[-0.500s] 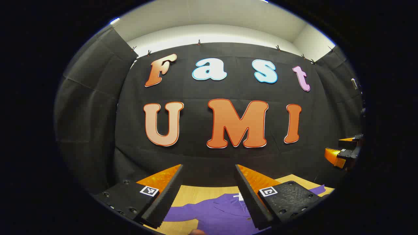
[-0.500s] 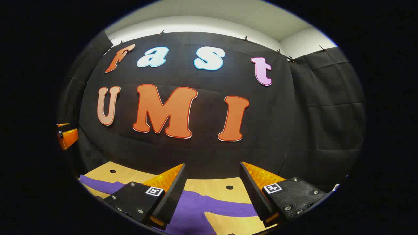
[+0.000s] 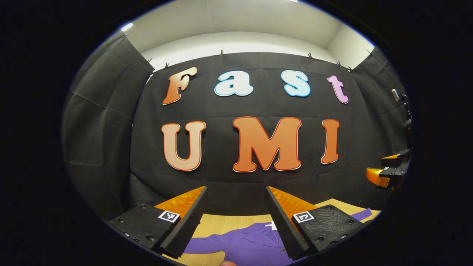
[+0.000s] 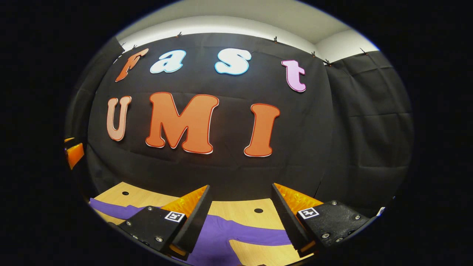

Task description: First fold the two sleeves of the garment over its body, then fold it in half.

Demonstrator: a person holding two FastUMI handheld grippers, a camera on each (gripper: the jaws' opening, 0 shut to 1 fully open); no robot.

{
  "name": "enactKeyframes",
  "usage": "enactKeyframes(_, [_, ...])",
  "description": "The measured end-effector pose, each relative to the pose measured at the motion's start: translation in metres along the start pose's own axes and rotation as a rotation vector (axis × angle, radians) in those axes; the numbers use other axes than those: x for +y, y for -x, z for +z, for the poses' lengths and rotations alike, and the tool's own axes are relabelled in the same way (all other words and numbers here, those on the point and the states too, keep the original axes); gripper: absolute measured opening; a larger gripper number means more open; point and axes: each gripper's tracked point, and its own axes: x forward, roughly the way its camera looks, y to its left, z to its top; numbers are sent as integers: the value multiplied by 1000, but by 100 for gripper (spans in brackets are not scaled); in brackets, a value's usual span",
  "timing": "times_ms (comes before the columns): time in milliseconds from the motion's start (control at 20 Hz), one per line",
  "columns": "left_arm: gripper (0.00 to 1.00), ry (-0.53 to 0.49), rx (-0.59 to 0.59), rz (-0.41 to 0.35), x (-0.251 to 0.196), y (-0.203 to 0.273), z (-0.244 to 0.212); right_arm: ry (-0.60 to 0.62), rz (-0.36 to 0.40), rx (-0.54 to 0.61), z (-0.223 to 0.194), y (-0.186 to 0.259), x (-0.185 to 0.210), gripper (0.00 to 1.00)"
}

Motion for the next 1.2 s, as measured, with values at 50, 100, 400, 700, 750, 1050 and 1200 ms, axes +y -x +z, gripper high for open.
enactKeyframes(50, [95,-1,0,1,-1,0,2,5,-5,2,-2,-3,-3,95])
enactKeyframes(100, [95,-1,0,2,-2,0,1,12,-9,4,-3,-4,-6,95])
enactKeyframes(400, [95,-24,20,22,-2,0,-6,-2,-40,50,-25,-19,-29,95])
enactKeyframes(700, [95,-41,27,60,3,0,-11,51,-159,151,-75,-37,-88,95])
enactKeyframes(750, [95,-44,35,64,3,0,-12,60,-173,173,-83,-38,-99,95])
enactKeyframes(1050, [95,-75,51,73,-4,-2,-19,116,-223,346,-153,-53,-142,96])
enactKeyframes(1200, [96,-88,65,78,-6,-3,-23,129,-229,393,-171,-62,-155,96])
